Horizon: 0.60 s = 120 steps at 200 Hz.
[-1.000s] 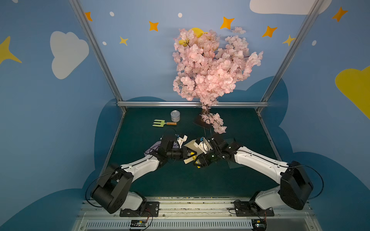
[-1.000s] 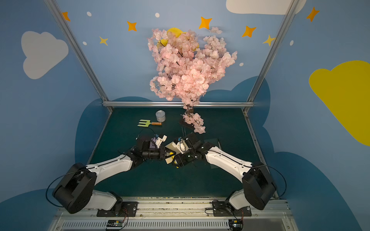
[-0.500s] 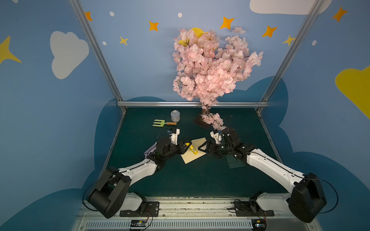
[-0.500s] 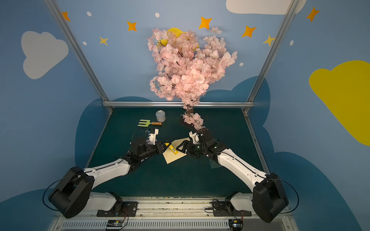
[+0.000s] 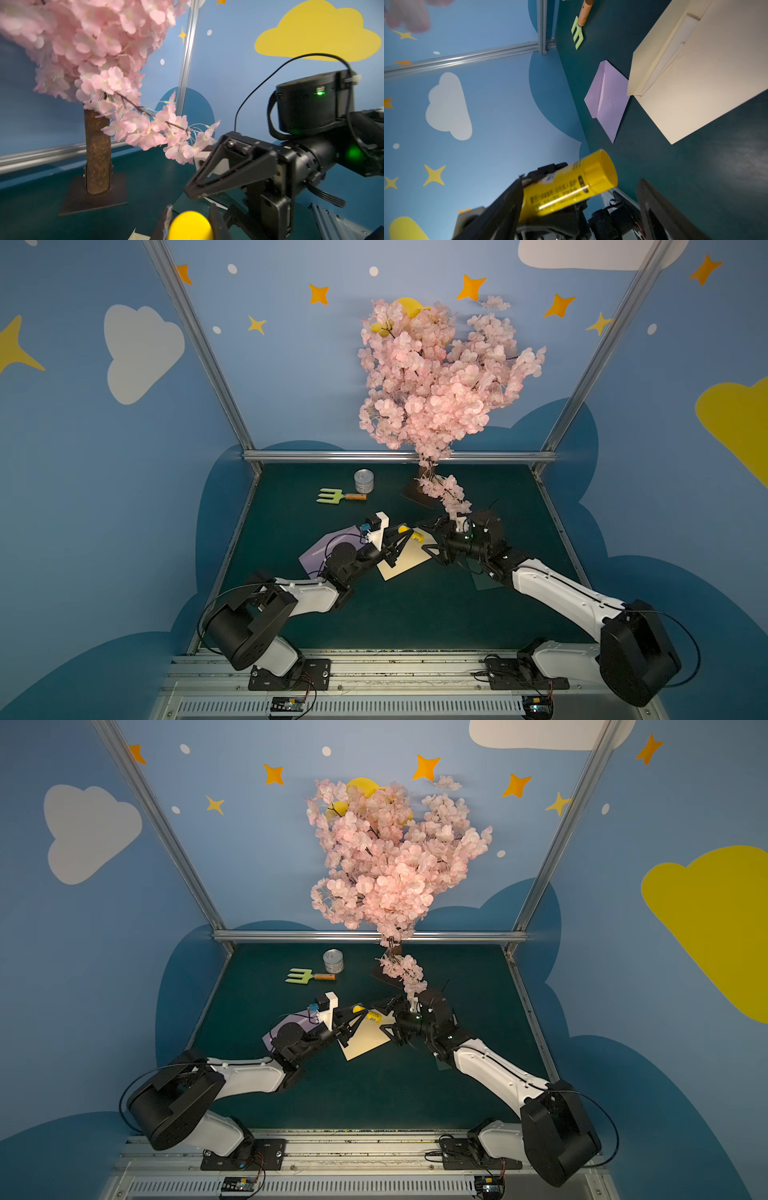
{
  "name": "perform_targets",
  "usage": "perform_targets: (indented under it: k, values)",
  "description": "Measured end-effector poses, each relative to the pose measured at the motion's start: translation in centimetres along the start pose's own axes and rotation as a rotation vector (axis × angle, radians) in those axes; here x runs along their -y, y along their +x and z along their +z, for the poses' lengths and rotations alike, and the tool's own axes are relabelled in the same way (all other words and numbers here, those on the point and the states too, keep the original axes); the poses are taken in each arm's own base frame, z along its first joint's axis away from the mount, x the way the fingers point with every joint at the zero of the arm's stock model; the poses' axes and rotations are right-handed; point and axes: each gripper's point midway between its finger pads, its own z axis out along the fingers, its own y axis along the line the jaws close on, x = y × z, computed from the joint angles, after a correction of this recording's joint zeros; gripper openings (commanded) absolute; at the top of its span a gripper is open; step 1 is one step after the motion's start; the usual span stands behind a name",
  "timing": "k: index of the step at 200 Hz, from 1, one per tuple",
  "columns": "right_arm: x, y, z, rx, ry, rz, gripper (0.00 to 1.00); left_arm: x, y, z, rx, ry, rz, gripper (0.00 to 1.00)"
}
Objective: Seal the envelope with a glue stick
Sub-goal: Pick up the glue stick from the center of the board.
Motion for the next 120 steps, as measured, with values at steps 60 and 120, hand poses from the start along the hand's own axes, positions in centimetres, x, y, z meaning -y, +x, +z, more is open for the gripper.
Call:
perform_targets:
  k: [60,120]
  values:
    - [-1.0,-0.7,1.5,-0.016,-0.089,0.170,0.84,4.4,-2.1,0.1,0.087,0.075,0.300,0.03]
    - [-0.7,-0.6,2.2,-0.051,-0.122,0.268,0.77,5.1,-1.3,0.2,0.082,0.062,0.534,0.03]
